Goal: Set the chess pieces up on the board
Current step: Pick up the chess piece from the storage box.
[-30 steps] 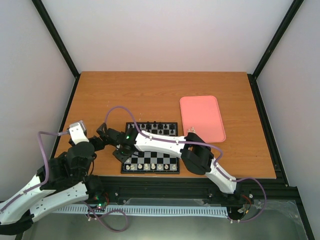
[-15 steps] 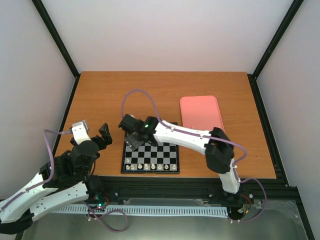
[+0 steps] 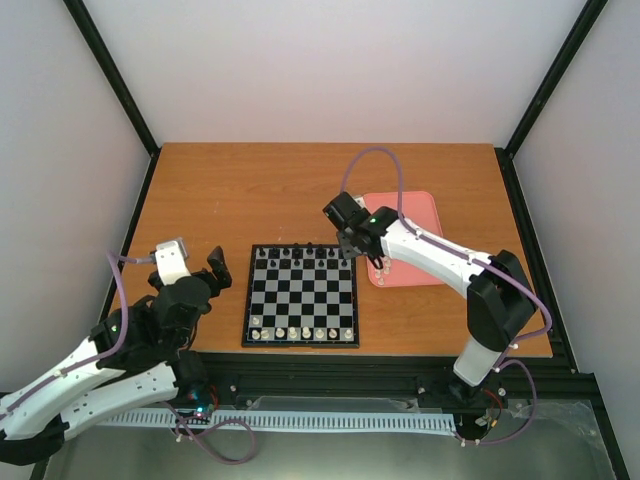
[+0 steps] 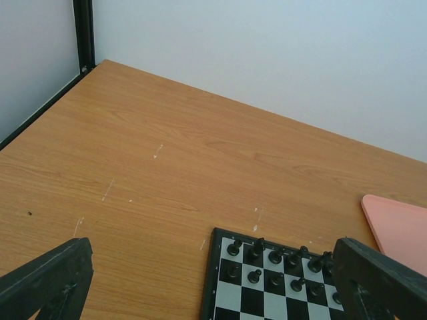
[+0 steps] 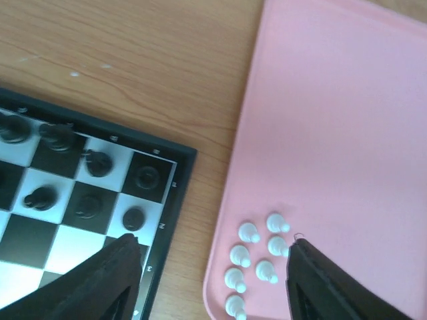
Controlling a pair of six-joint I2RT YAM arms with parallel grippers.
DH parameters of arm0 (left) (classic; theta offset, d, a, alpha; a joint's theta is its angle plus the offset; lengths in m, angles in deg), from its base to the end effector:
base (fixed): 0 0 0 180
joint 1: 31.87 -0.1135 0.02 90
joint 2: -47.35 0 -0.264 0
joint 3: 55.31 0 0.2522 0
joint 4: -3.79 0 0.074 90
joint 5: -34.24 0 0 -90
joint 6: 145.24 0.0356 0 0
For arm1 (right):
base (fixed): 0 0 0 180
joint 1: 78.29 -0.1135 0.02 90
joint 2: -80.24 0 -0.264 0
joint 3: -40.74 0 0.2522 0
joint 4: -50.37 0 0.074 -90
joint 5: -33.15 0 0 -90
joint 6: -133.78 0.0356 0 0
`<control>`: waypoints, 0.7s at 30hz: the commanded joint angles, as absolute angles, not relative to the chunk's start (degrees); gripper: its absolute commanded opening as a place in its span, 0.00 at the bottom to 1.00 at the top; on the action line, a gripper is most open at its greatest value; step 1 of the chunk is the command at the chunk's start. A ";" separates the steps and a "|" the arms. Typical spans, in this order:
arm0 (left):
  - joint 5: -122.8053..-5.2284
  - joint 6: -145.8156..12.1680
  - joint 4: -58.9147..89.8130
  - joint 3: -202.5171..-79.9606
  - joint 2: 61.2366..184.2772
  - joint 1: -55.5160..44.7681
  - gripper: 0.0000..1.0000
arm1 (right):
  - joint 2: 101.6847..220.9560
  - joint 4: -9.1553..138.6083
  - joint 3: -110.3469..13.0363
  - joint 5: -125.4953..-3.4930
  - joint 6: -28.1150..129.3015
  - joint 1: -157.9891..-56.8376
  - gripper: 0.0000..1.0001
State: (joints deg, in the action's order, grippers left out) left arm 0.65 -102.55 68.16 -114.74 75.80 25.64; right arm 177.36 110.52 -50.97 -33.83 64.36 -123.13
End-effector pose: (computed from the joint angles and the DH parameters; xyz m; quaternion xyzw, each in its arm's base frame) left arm 0.0692 -0.0535 0.3175 -0.1542 0.7927 -0.0773 0.5846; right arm 0.2566 0.2355 0.2545 -0.1599 0.9452 -0.0520 0.2799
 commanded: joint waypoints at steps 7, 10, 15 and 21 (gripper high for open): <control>2.18 -102.46 67.49 -114.35 76.98 25.32 1.00 | 179.09 105.39 -44.99 -37.19 63.43 -115.05 0.51; 2.46 -102.44 67.43 -114.30 77.21 25.34 1.00 | 180.48 104.83 -44.81 -38.23 62.67 -114.70 0.50; 2.75 -102.77 67.90 -114.35 77.67 25.34 1.00 | 182.42 103.75 -44.44 -40.68 61.95 -113.36 0.44; 2.95 -103.02 68.01 -114.24 77.73 25.33 1.00 | 182.47 103.40 -42.52 -41.68 62.28 -112.59 0.41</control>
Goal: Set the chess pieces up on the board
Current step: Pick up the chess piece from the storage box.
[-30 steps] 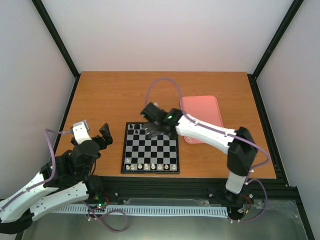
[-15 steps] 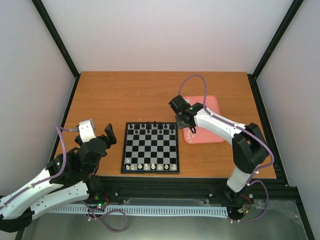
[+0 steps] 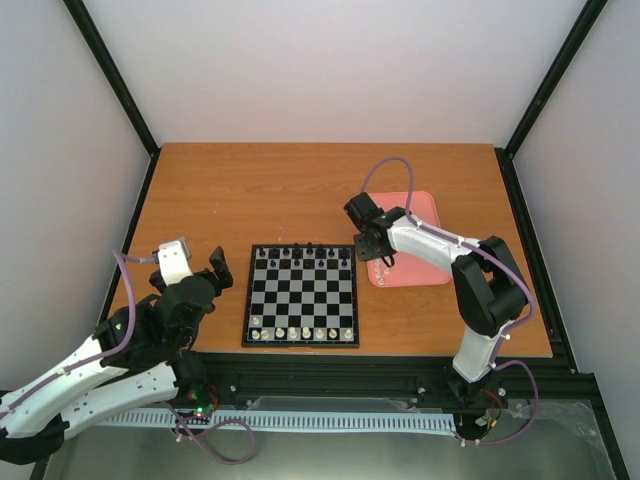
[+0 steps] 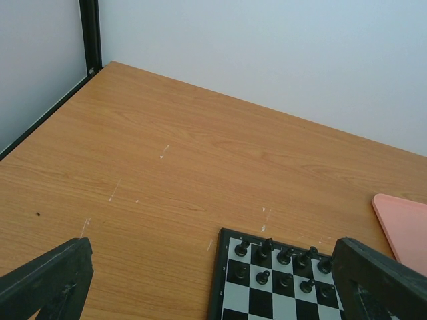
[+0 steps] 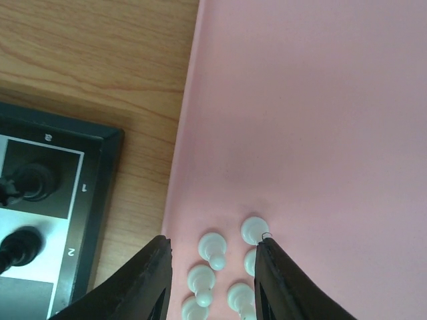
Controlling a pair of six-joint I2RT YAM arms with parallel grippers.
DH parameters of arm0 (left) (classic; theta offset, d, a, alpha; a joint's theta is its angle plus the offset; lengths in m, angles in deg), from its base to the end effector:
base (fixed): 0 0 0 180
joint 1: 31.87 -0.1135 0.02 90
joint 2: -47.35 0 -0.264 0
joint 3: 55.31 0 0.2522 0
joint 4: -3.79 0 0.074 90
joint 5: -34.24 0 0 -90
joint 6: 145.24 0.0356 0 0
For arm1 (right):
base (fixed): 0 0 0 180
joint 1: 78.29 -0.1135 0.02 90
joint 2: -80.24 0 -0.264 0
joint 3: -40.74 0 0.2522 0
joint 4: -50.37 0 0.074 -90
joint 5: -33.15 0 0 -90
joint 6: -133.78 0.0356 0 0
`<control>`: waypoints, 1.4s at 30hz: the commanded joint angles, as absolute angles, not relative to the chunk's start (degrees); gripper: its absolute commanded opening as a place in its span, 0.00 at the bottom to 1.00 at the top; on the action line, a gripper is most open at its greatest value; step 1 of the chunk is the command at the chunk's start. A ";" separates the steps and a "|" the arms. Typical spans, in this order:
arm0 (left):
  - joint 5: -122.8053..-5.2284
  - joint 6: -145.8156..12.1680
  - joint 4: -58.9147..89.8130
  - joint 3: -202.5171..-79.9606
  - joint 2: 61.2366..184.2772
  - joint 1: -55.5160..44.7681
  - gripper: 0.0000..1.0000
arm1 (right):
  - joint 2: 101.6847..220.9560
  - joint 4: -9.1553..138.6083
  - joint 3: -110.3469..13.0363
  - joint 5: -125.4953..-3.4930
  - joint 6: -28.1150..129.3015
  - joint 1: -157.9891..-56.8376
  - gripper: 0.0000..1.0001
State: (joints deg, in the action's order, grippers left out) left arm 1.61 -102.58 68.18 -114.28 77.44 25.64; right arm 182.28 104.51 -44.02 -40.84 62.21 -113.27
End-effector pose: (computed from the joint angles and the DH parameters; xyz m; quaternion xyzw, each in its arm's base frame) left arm 0.0727 -0.0584 0.3135 -0.1497 0.7964 -0.0581 0.5831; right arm 0.2927 0.1928 0.1942 -0.1184 0.9703 -0.0509 0.2046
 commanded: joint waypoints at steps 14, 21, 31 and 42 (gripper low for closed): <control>3.17 -103.06 67.87 -114.19 78.82 25.34 1.00 | 183.61 100.82 -39.82 -43.65 62.14 -111.42 0.34; 3.37 -103.13 67.91 -114.22 78.82 25.34 1.00 | 184.89 100.35 -40.16 -44.02 62.09 -110.91 0.33; 3.26 -103.12 67.91 -114.05 78.62 25.34 1.00 | 185.56 100.23 -40.17 -44.34 61.97 -110.37 0.30; 3.42 -103.23 67.97 -113.96 78.42 25.34 1.00 | 186.44 100.20 -40.42 -44.73 61.83 -110.19 0.23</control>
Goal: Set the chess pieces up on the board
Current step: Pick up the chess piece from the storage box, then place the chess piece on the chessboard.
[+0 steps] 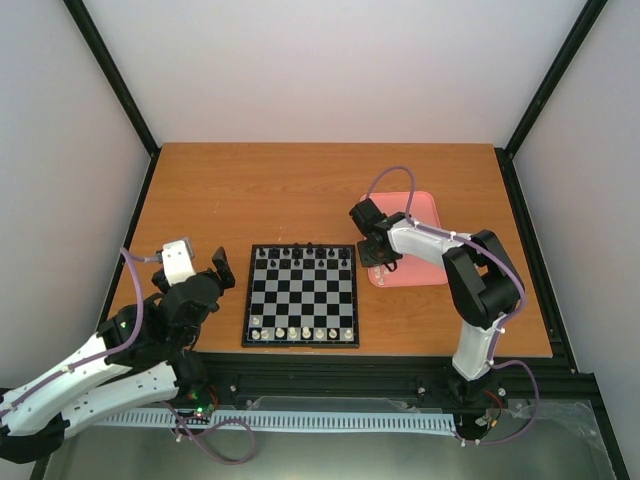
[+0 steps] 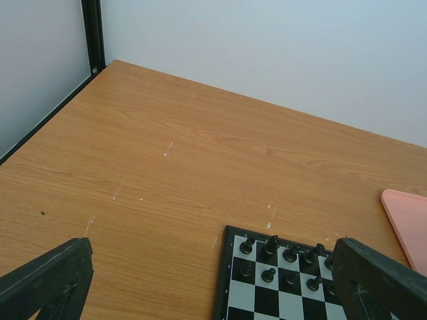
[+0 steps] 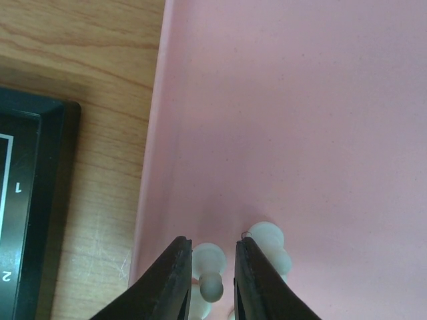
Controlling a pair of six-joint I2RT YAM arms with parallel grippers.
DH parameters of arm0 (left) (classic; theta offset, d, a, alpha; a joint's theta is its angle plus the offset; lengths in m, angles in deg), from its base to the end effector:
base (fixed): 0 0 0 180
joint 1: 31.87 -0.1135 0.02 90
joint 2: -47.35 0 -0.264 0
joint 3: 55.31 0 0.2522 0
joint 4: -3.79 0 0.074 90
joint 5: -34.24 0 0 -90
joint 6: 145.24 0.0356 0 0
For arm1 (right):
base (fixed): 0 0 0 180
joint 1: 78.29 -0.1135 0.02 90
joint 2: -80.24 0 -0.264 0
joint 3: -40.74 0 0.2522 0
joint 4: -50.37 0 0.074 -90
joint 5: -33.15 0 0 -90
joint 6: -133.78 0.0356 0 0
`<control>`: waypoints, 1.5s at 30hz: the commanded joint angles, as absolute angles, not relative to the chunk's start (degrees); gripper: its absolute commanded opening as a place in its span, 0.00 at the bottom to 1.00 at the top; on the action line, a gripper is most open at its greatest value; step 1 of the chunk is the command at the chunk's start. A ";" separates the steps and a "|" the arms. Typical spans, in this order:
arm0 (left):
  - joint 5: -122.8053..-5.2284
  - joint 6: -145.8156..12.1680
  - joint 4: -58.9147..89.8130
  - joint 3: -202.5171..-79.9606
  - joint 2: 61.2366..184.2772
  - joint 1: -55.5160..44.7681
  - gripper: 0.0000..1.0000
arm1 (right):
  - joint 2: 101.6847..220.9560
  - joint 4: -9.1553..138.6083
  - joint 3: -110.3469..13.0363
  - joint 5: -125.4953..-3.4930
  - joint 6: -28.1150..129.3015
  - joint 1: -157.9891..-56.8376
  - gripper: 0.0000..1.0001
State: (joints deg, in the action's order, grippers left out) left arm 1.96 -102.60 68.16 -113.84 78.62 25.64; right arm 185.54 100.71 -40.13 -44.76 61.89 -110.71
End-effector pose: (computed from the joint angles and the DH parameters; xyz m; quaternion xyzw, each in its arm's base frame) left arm 0.0752 -0.0620 0.3099 -0.1447 0.8001 -0.0457 0.5803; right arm 0.2976 0.1802 0.1588 -0.1089 0.9797 -0.0382 0.1637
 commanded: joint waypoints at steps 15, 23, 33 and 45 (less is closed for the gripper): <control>3.74 -103.65 68.40 -113.89 78.41 25.34 1.00 | 184.24 100.63 -40.78 -45.39 62.07 -110.18 0.05; 3.82 -103.66 68.40 -113.96 78.38 25.34 1.00 | 177.62 103.05 -42.61 -46.06 61.74 -110.19 0.05; 4.38 -103.85 68.76 -114.24 79.01 25.32 1.00 | 173.01 107.45 -46.21 -47.42 62.16 -120.16 0.05; 4.53 -104.12 69.18 -114.34 78.88 25.34 1.00 | 181.97 108.51 -53.87 -52.51 63.43 -133.98 0.05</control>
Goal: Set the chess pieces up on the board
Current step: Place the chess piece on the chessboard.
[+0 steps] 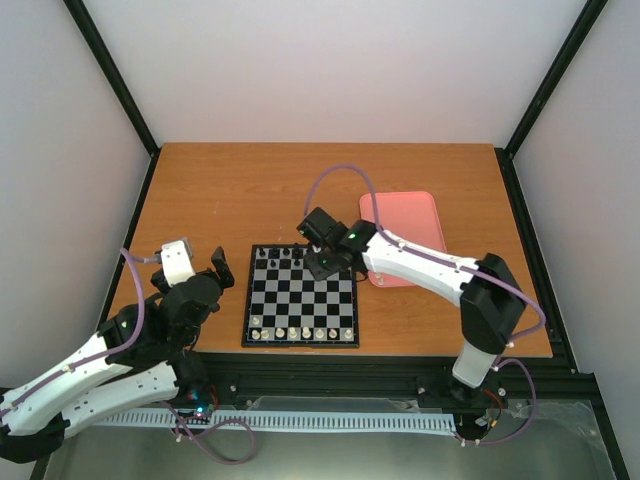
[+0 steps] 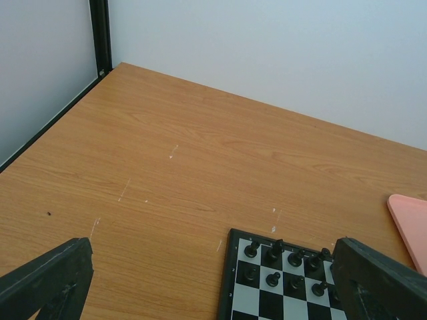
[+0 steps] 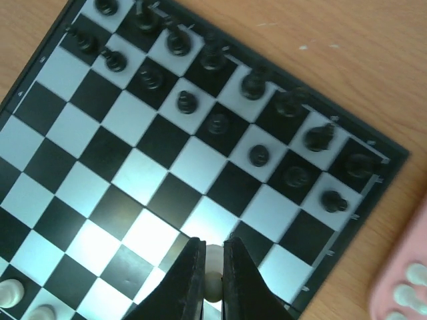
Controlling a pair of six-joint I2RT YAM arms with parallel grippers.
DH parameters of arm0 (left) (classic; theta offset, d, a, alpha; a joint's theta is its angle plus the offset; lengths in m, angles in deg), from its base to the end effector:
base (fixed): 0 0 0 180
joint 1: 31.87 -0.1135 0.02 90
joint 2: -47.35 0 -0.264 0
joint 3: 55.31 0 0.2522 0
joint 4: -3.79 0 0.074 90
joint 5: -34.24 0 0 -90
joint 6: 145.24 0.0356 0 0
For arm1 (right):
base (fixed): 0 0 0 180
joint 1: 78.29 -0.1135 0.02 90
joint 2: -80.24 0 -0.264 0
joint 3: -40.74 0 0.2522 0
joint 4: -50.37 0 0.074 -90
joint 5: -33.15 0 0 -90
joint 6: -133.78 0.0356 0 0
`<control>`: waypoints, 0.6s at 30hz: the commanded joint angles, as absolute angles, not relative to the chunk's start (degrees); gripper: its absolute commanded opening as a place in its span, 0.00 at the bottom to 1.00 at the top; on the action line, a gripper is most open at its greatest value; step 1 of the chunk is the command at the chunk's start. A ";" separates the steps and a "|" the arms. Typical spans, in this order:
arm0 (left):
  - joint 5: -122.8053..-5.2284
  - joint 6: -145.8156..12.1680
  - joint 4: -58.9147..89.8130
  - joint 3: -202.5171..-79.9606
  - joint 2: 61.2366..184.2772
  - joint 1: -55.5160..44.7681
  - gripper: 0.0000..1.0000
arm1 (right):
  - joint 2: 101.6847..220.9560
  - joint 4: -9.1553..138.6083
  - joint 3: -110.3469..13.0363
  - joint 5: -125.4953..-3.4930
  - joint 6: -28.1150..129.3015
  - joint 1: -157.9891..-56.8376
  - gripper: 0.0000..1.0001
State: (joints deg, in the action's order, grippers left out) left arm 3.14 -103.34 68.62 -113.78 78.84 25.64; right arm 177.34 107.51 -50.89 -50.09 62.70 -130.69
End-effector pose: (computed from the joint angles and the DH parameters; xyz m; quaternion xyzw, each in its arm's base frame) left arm 0.0754 -0.0617 0.3091 -0.1512 0.7972 -0.0379 0.5832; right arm 0.2193 0.2779 0.2543 -0.2660 0.9328 0.0912 0.2254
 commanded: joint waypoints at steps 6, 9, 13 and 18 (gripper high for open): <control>4.35 -103.95 69.03 -114.39 78.54 25.34 1.00 | 188.83 108.78 -60.28 -55.26 62.87 -138.21 0.05; 4.33 -103.60 68.67 -114.24 78.36 25.34 1.00 | 191.43 109.73 -63.51 -56.17 62.75 -140.00 0.05; 4.43 -103.75 68.97 -114.57 78.55 25.34 1.00 | 195.26 111.52 -67.38 -57.18 62.51 -142.66 0.05; 4.33 -103.76 68.97 -114.41 77.99 25.34 1.00 | 198.09 112.66 -69.68 -57.95 62.48 -145.29 0.05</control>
State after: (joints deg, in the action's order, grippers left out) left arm 3.12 -103.34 68.60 -113.78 78.73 25.64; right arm 196.25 110.26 -67.63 -56.73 62.85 -143.26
